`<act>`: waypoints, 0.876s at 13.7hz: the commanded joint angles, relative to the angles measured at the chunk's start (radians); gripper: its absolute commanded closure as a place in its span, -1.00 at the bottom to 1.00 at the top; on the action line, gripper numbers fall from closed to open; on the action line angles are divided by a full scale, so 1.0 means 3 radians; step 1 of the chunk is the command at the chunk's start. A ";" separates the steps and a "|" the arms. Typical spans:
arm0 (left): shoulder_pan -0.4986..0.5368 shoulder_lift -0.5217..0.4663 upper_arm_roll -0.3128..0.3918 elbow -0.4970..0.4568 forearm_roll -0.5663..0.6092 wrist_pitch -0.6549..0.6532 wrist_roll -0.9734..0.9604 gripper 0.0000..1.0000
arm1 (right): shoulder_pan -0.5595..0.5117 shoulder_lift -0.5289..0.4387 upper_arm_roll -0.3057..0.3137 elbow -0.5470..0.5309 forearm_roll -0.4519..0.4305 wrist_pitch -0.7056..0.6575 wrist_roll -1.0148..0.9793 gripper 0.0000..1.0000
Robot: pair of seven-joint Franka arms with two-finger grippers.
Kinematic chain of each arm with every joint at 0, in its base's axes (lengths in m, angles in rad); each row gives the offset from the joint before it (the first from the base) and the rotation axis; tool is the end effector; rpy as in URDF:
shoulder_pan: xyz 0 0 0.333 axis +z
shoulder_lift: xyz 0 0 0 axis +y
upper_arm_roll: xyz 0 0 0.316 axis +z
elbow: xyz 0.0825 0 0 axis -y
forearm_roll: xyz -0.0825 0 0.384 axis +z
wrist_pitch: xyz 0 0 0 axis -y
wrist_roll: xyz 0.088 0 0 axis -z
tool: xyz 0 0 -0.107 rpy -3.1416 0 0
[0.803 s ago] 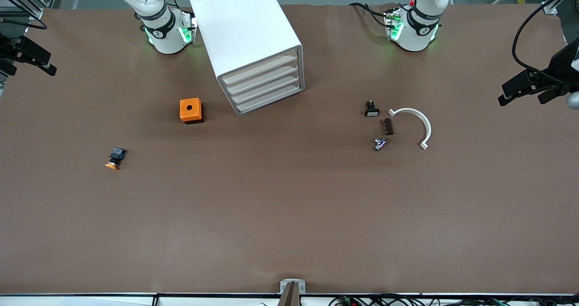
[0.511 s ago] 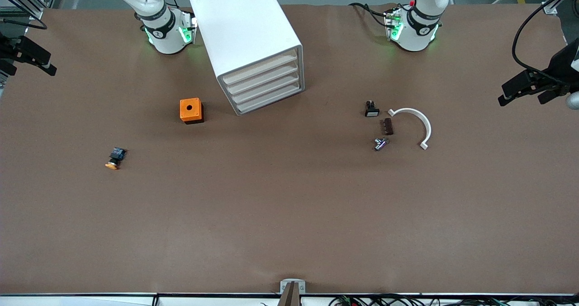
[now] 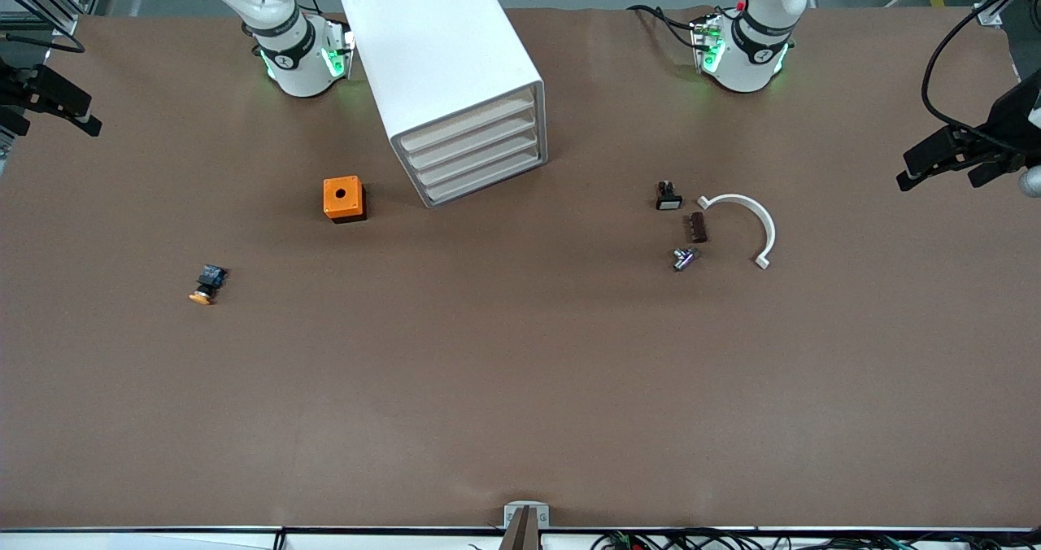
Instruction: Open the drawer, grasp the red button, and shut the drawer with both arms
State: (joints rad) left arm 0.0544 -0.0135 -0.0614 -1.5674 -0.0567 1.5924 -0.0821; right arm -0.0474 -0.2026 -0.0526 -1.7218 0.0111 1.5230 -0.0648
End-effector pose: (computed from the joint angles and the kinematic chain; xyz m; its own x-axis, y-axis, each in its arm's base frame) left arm 0.5528 -0.0101 0.6357 0.9965 0.0761 0.0337 0.0740 -0.9955 0.0588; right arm 0.4824 -0.0501 0.6545 0.9994 -0.0336 0.0049 -0.0335 -0.9992 -0.0214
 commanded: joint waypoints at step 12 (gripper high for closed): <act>0.0033 0.0744 -0.0046 0.0065 -0.0163 -0.0021 -0.0104 -1.00 | 0.0015 -0.0076 -0.0009 -0.0064 -0.0022 0.0011 0.0027 -1.00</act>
State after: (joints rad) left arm 0.0675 0.1596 -0.0714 -1.5724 -0.0716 1.5747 -0.0876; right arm -0.0474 -0.2026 -0.0530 -1.7225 0.0111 1.5230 -0.0648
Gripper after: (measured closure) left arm 0.000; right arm 0.000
